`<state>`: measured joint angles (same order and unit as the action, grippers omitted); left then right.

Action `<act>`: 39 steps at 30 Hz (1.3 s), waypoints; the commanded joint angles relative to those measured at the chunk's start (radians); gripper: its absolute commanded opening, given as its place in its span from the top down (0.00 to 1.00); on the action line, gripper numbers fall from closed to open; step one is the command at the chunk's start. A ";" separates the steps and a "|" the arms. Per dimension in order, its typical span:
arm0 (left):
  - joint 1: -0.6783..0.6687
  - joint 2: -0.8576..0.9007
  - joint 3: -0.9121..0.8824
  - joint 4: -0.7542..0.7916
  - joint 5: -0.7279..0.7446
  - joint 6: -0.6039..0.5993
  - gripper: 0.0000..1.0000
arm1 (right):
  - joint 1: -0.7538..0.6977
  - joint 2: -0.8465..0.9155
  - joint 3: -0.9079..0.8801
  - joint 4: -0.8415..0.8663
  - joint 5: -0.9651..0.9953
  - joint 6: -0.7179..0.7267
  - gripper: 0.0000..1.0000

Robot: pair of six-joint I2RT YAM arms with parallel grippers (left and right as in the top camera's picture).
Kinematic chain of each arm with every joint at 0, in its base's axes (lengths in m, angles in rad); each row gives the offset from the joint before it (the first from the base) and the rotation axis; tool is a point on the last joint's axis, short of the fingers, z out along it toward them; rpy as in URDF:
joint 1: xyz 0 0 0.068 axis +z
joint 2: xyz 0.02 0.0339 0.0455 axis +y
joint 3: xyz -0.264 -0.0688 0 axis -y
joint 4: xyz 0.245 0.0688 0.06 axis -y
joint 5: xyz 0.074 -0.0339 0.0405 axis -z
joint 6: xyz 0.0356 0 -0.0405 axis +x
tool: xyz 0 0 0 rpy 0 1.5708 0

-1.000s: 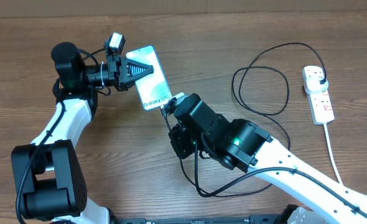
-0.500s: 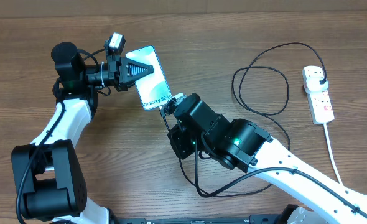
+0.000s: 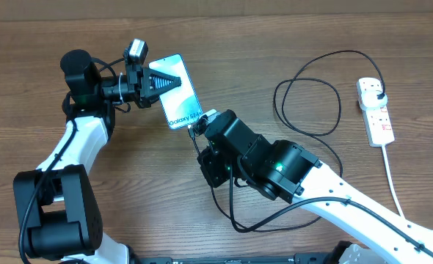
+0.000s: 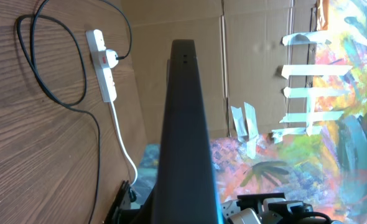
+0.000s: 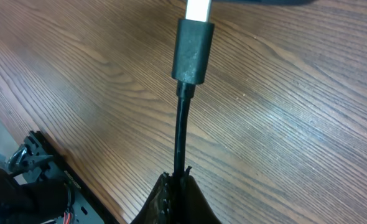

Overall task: Plug charger to phone and switch on socket
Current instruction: 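Align the USB-C plug under the phone's bottom port with the right gripper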

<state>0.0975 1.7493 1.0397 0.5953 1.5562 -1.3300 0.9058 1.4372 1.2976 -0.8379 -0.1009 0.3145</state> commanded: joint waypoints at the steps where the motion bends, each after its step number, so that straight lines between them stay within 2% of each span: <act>1: -0.017 -0.003 0.023 0.005 0.012 -0.008 0.96 | 0.002 0.005 0.014 0.015 -0.005 0.003 0.96; 39: -0.021 -0.003 0.023 0.005 0.024 0.029 0.96 | 0.002 0.005 0.014 -0.005 -0.019 -0.002 0.96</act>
<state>0.0845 1.7493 1.0397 0.5953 1.5543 -1.3281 0.9058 1.4372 1.2976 -0.8474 -0.1295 0.3138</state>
